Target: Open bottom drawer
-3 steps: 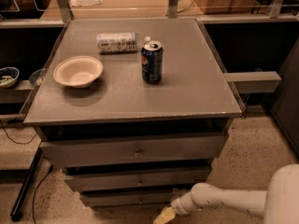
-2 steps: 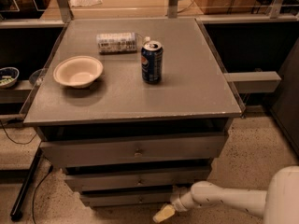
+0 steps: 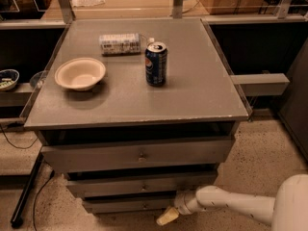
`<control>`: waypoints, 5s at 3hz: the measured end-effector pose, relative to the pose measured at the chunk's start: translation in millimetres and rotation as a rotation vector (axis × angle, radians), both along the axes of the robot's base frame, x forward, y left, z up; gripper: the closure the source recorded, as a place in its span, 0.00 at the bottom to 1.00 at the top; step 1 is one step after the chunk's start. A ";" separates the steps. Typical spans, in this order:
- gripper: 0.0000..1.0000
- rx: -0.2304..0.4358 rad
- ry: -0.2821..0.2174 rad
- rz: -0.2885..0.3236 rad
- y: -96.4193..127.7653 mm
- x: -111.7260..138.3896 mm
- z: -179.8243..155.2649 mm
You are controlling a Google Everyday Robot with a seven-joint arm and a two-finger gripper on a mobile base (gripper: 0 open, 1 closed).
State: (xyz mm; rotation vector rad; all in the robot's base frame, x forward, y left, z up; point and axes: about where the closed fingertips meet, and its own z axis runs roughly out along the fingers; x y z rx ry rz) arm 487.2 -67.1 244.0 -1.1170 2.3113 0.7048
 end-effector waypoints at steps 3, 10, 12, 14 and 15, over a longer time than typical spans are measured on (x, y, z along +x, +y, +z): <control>0.00 0.009 0.067 0.017 7.1 -3.7 -32.4; 0.00 0.063 -0.031 -0.014 24.7 14.7 -25.1; 0.00 0.094 0.048 -0.024 7.4 -15.2 -25.6; 0.00 0.097 0.054 -0.021 5.5 -17.5 -21.2; 0.00 0.097 0.054 -0.021 5.5 -17.4 -19.8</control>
Offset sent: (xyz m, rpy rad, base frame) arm -0.0001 0.0054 -0.0509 0.0031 0.0913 0.0133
